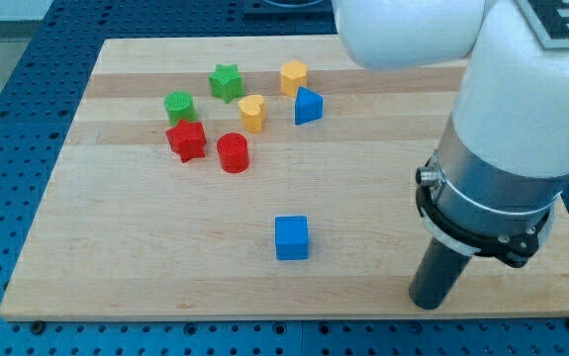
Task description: Move the cube upwards
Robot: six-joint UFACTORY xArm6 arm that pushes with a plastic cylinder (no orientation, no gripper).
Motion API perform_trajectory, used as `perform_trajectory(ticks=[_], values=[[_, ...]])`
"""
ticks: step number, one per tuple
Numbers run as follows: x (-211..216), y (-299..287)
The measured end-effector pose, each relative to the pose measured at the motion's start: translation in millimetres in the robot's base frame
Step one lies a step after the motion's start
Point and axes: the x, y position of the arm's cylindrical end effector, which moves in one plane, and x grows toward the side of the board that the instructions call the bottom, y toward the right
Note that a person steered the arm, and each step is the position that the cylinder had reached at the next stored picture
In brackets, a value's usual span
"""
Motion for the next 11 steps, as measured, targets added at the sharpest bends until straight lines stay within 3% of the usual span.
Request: perform_trajectory(ticks=[2, 5, 7, 11], values=[[5.6, -84.8], [-30.6, -101.6], [-34.4, -138.8], [-34.4, -130.7]])
